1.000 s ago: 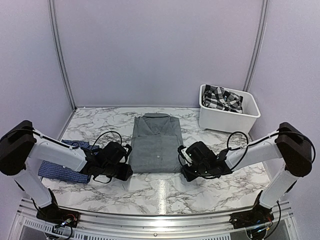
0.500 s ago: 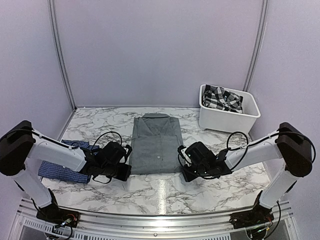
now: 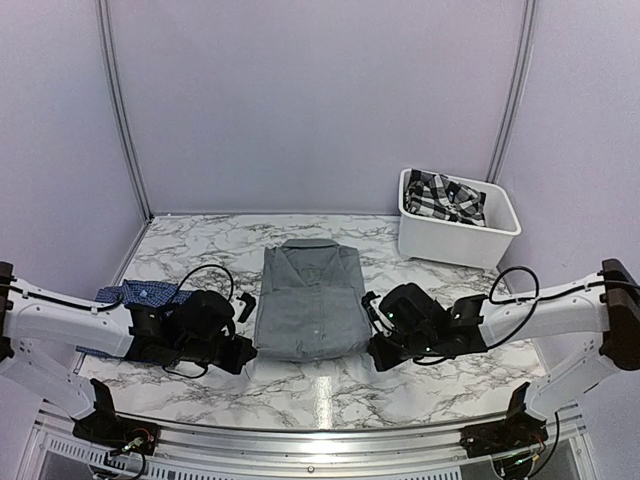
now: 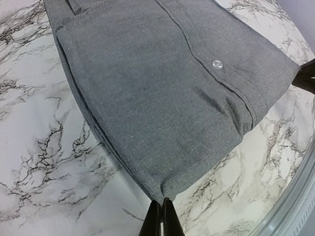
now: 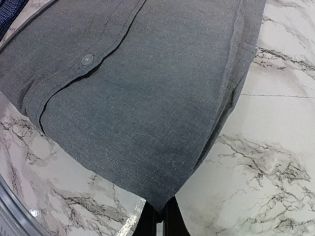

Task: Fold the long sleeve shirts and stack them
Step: Pick up the 2/3-rectangle-folded shirt from the center of the board, then fold the 2/3-rectangle-folded shirt at the center of the board.

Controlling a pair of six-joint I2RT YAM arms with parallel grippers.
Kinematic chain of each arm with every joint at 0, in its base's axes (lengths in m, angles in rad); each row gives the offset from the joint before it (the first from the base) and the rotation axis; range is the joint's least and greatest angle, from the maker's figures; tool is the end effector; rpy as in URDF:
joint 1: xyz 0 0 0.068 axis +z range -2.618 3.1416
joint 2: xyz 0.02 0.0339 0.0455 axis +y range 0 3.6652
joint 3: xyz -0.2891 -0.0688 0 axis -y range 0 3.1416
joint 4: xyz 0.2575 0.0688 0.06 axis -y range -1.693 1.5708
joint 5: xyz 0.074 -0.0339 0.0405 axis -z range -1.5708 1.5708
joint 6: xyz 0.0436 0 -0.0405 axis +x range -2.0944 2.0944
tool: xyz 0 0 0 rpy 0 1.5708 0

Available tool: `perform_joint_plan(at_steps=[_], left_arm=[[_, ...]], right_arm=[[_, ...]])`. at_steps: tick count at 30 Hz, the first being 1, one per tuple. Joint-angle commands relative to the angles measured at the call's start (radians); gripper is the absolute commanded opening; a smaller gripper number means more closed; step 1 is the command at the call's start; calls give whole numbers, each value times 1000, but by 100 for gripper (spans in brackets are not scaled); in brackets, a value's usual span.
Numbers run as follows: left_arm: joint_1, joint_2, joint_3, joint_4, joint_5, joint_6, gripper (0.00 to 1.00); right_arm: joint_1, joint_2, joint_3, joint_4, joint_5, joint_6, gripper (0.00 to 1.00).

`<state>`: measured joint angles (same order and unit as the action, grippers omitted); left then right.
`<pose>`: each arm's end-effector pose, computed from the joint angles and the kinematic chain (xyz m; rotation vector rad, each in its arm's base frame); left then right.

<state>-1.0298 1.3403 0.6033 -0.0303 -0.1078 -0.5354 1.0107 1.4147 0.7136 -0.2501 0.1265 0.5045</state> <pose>0.1428 -0.2285 0.1849 0.5395 2.3652 -0.6338 0.1527 0.2331 0.1834 -0.5934 2.5026 0.4473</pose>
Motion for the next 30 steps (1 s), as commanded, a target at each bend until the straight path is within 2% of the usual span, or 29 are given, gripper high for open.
perform_joint_plan(at_steps=[1, 6, 9, 12, 14, 16, 19, 21, 24, 27, 30], left_arm=[[-34, -124, 4, -103, -29, -52, 0], [-29, -209, 98, -177, -103, -44, 0], [49, -180, 171, -191, -80, -13, 0], [225, -48, 267, -148, 63, 48, 0], [312, 84, 372, -126, 128, 104, 0], [399, 258, 491, -91, 199, 125, 0], [504, 543, 707, -44, 349, 102, 0], [529, 709, 879, -67, 371, 98, 0], [544, 852, 991, -71, 393, 72, 0], [545, 909, 1008, -67, 400, 47, 0], [541, 889, 917, -7, 418, 22, 0]], right_arm=[[64, -85, 47, -117, 67, 69, 0], [67, -144, 157, -156, 146, 48, 0], [16, -99, 254, -156, 200, -25, 0], [-105, 39, 385, -127, 148, -101, 0], [-187, 142, 450, -48, 128, -154, 0], [-279, 278, 525, 33, 70, -181, 0], [-376, 514, 722, 67, 22, -186, 0], [-403, 640, 825, 82, 11, -196, 0], [-418, 783, 925, 86, 7, -203, 0], [-420, 858, 941, 82, -18, -181, 0], [-410, 832, 844, 110, -46, -138, 0]])
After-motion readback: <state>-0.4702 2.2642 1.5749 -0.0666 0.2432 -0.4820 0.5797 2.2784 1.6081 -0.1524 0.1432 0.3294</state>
